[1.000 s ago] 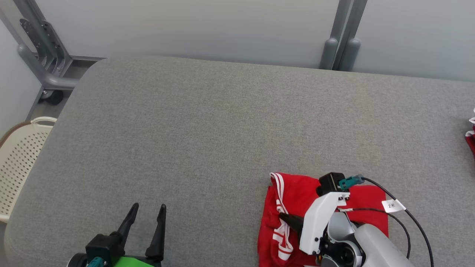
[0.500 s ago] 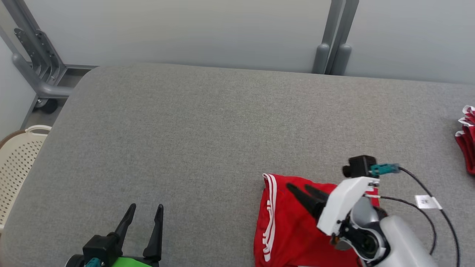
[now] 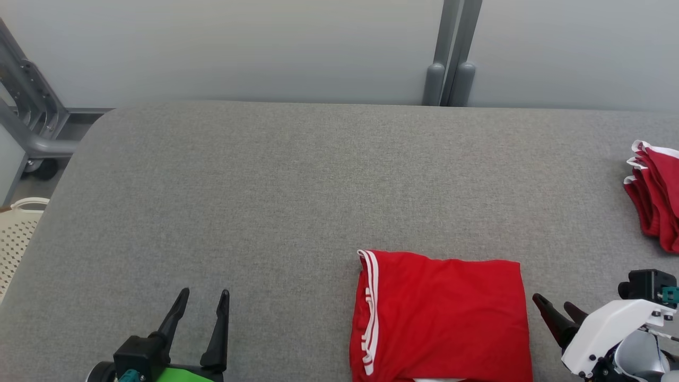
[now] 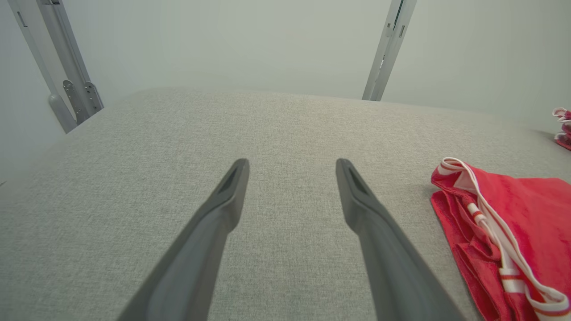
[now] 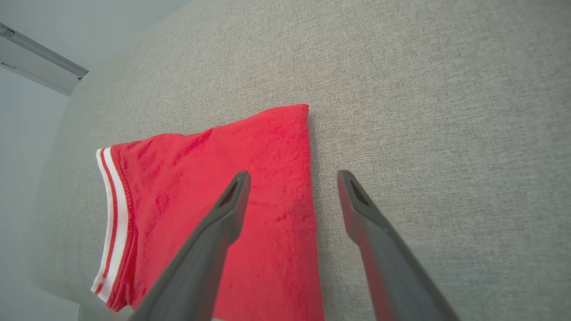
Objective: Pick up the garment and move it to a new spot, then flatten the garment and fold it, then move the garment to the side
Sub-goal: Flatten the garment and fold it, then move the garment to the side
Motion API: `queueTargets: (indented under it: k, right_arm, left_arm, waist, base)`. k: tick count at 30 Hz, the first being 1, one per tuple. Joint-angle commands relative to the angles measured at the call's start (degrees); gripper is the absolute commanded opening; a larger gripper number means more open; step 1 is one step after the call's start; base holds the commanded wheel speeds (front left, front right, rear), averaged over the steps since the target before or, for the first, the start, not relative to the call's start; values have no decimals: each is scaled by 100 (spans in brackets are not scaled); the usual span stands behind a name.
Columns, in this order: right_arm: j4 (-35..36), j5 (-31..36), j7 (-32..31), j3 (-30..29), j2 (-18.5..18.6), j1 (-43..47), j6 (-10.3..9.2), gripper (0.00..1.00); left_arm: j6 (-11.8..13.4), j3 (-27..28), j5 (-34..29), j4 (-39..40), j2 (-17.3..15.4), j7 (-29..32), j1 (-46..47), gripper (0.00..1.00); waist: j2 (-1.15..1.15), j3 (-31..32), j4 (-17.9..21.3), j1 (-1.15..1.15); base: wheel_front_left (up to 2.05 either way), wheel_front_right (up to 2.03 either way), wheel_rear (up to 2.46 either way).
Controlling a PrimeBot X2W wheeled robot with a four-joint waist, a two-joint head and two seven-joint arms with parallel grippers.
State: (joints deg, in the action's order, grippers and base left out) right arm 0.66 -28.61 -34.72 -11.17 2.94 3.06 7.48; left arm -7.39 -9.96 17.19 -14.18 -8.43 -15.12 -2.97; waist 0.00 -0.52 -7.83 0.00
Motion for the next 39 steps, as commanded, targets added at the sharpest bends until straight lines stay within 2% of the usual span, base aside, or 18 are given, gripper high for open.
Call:
queueTargets:
  k: [1,7,15,29,30,31,32,39]
  right_arm:
    - [22,-71,40,-52,-2,66,0,100]
    - [-234,-212,310,-115,-2,142,0,100]
    - [-829,-345,648,248,-2,-49,0,100]
    - [-1705,210,795,616,-10,-398,0,100]
    - [-1743,228,793,643,-19,-415,0,55]
    - [-1759,247,807,673,-22,-434,0,17]
    - [-1753,272,819,706,-26,-457,0,0]
    - [-1410,758,777,527,8,-779,-2,0]
  left_arm:
    - [-8,26,-80,53,-24,-3,52,100]
    - [-9,87,-201,133,2,-2,100,100]
    - [-11,186,-289,271,39,-2,113,100]
    - [-10,264,-315,481,106,-2,265,100]
    - [-10,256,-310,467,111,-2,266,100]
    - [-11,251,-311,460,111,-2,268,100]
    - [-11,248,-307,452,115,-2,270,100]
    - [-11,286,-310,436,160,-2,241,100]
  waist:
    - [0,-32,39,0]
    - [0,-85,80,0]
    - [0,-184,22,0]
    - [0,-476,-229,0]
    - [0,-490,-238,0]
    - [0,-503,-245,0]
    - [0,-514,-251,0]
    - [0,-491,-174,0]
  base:
    - [0,0,0]
    - [0,0,0]
    - [0,0,0]
    - [0,0,0]
    - [0,0,0]
    - [0,0,0]
    - [0,0,0]
    - [0,0,0]
